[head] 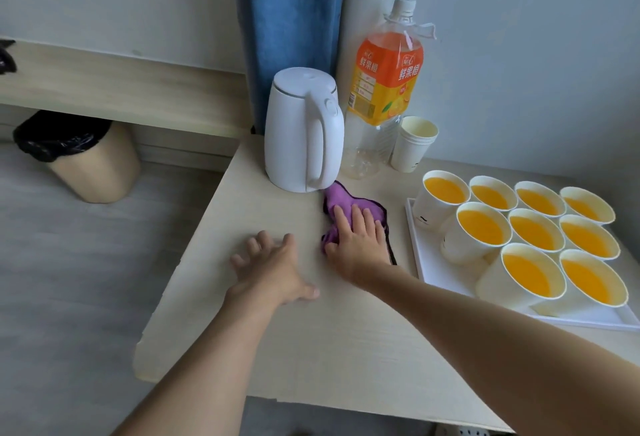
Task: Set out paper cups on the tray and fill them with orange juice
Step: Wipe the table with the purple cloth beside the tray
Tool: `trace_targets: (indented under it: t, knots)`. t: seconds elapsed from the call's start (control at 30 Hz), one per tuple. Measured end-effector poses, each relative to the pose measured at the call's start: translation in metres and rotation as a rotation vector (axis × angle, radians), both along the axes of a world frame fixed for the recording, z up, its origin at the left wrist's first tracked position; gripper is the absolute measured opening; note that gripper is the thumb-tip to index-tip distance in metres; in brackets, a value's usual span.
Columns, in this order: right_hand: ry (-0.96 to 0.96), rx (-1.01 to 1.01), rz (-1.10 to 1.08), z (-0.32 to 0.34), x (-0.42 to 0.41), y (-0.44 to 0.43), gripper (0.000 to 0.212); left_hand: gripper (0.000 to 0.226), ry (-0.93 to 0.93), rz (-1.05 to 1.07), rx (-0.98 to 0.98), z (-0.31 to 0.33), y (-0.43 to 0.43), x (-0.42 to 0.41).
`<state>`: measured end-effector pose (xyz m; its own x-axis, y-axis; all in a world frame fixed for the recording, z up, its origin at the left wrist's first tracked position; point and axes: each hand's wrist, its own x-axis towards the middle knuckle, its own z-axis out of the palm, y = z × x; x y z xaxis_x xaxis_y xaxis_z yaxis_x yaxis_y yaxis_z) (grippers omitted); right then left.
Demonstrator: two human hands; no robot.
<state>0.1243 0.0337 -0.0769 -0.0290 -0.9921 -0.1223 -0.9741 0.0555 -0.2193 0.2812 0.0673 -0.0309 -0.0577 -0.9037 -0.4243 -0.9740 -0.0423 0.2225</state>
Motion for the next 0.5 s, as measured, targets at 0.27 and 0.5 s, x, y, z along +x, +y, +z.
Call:
trace_targets:
  t: [0.27,0.5]
  knots:
    - [0.039,0.013,0.010,0.002,0.003,-0.005,0.073,0.071,0.013,0.038,0.015,0.001,-0.005,-0.002]
    - [0.053,0.020,0.113,0.004,0.024,-0.007,0.072,0.045,0.233,0.221,-0.114,0.004,-0.012,0.013]
